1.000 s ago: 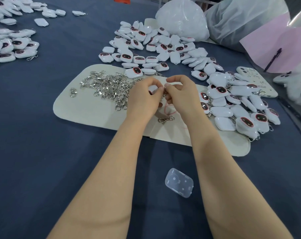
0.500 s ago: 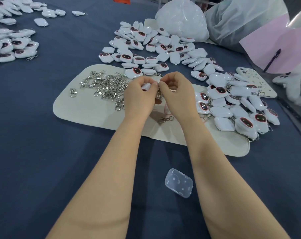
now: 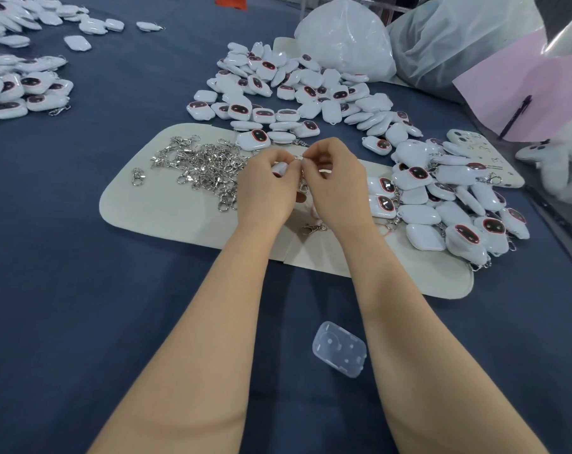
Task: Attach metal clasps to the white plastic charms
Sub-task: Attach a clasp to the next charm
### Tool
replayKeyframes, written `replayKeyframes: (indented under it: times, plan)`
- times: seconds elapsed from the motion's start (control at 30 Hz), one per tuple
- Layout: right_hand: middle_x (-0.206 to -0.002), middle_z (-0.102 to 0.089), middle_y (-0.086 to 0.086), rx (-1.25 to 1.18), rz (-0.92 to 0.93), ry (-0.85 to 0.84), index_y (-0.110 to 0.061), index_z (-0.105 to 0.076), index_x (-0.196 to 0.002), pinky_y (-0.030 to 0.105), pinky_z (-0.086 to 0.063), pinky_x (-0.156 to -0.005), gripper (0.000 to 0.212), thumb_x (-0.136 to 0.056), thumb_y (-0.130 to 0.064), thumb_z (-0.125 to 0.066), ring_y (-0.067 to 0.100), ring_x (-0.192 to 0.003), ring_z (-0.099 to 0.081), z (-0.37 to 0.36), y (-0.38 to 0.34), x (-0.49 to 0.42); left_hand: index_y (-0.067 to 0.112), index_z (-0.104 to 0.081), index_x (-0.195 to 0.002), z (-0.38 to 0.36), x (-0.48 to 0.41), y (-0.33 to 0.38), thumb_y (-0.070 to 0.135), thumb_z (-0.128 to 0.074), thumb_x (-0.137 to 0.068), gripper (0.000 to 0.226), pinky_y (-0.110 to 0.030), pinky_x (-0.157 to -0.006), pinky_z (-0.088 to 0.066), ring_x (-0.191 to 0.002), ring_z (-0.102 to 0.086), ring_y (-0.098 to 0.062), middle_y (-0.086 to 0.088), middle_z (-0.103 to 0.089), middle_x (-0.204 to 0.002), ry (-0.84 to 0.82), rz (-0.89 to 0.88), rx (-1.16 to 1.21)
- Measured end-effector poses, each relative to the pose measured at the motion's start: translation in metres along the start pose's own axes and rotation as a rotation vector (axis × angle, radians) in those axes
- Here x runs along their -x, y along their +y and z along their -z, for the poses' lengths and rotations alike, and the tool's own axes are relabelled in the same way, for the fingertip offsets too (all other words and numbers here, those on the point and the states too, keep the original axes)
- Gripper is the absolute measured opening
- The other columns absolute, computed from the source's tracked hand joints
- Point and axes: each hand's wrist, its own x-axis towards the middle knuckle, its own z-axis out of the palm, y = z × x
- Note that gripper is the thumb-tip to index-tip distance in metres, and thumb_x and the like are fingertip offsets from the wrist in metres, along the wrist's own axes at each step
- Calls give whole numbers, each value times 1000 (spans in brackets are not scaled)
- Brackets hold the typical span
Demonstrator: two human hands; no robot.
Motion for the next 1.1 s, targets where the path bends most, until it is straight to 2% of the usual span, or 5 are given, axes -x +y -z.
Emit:
replayKeyframes:
  times: [0.2, 0.57, 0.83, 0.97, 1.1]
  plan:
    - [-76, -55, -16, -21, -17, -3, -16, -56, -89, 7, -42, -68, 11, -86, -6, -59, -5, -72, -53, 1, 0, 0, 21, -60, -85, -1, 0, -1, 20, -58, -91, 6, -45, -78, -56, -80, -69, -30, -5, -67, -91, 14, 3, -28]
    - [-76, -56, -14, -32, -53, -1, -15, -58, -89, 9, -43, -68, 8, -86, -9, -61, 0, -72, -53, 1, -1, 0, 25, -57, -82, -1, -1, -2, 19, -57, -92, 11, -44, -75, -57, -67, -70, -21, 0, -64, -87, 11, -15, -27]
    - [-75, -55, -14, -46, -67, -13, -15, -57, -87, 10, -43, -68, 8, -85, -8, -61, -1, -70, -52, 2, 0, 0, 21, -59, -86, -1, -1, -3, 16, -57, -92, 8, -46, -79, -55, -78, -69, -30, -1, -64, -88, 22, -40, -53]
    - [-75, -56, -14, -46, -76, -14, -16, -57, -87, 11, -44, -69, 8, -85, -9, -61, 0, -70, -53, 1, 0, 1, 20, -58, -85, -2, -1, -4, 15, -56, -92, 9, -44, -73, -57, -64, -69, -23, 9, -59, -78, 20, -40, -51]
    - [-75, -56, -13, -42, -79, -11, -15, -57, -86, 12, -44, -69, 8, -85, -8, -61, 2, -70, -52, 1, 1, 1, 21, -58, -85, -2, -1, -5, 16, -57, -92, 9, -45, -74, -56, -68, -69, -25, 13, -57, -79, 20, -54, -59]
